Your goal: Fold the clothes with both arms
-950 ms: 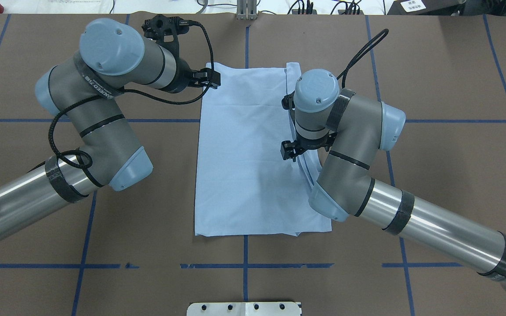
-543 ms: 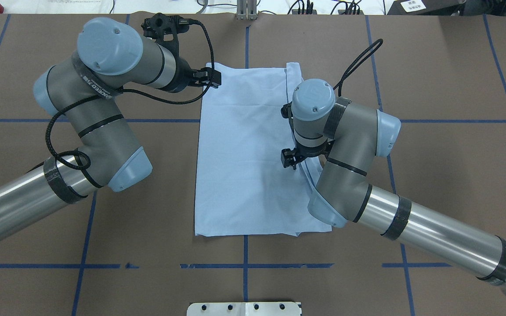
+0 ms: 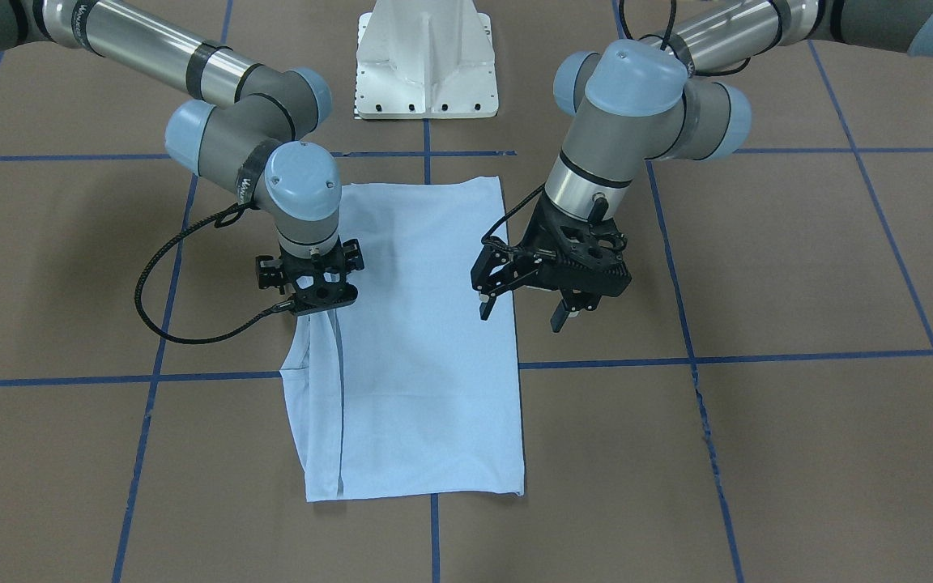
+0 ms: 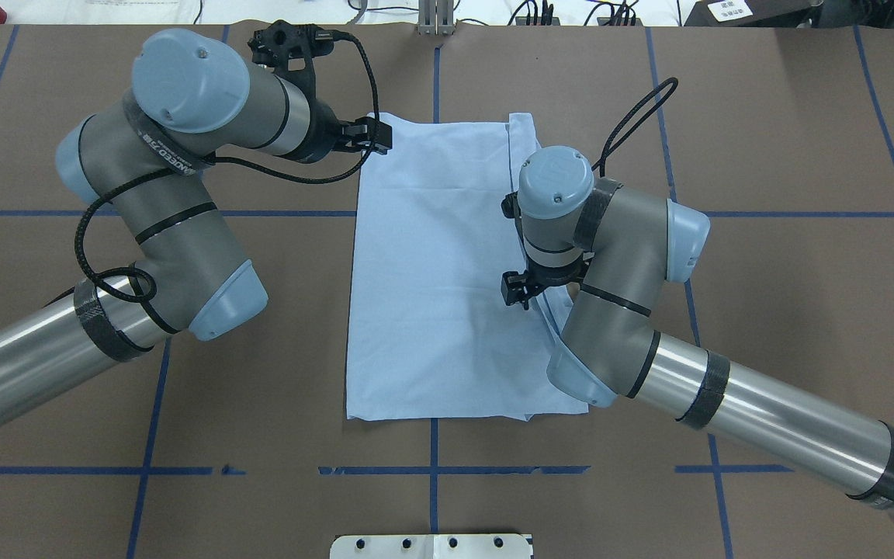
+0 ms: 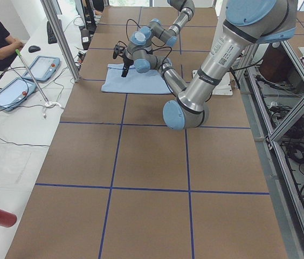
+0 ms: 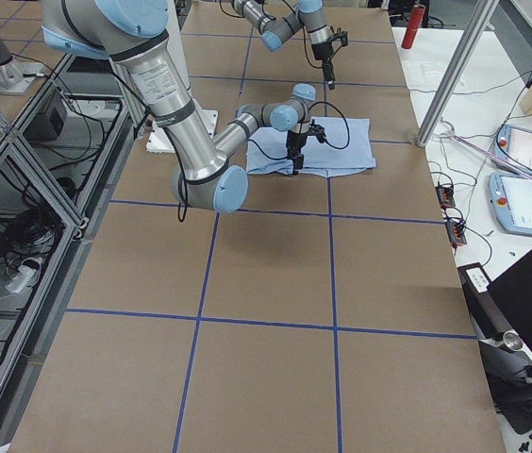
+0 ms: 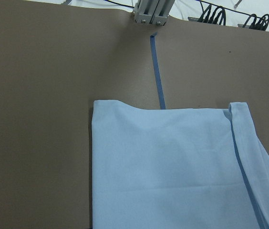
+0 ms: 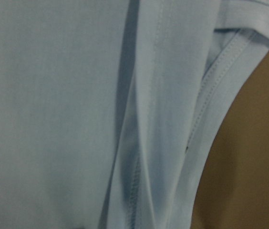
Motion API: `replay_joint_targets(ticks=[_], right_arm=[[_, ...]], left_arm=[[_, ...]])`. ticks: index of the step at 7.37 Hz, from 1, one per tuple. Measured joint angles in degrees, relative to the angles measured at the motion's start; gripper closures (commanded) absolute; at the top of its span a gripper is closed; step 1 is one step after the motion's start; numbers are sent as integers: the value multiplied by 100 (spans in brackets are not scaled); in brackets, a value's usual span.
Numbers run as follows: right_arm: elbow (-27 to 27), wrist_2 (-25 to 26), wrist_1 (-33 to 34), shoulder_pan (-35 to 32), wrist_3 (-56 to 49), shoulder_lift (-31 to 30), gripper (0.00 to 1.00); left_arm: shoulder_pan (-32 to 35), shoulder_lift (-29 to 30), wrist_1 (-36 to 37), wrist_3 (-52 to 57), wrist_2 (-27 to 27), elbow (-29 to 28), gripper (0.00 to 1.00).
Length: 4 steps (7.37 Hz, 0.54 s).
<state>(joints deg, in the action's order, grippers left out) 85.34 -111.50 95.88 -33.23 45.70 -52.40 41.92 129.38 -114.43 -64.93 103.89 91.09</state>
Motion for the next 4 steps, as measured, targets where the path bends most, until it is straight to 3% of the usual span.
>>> replay_joint_targets(ticks=[4], right_arm=[[24,-3,27,-120,0,-7,0]], left_arm=[[0,0,0,-9,0,1,0]])
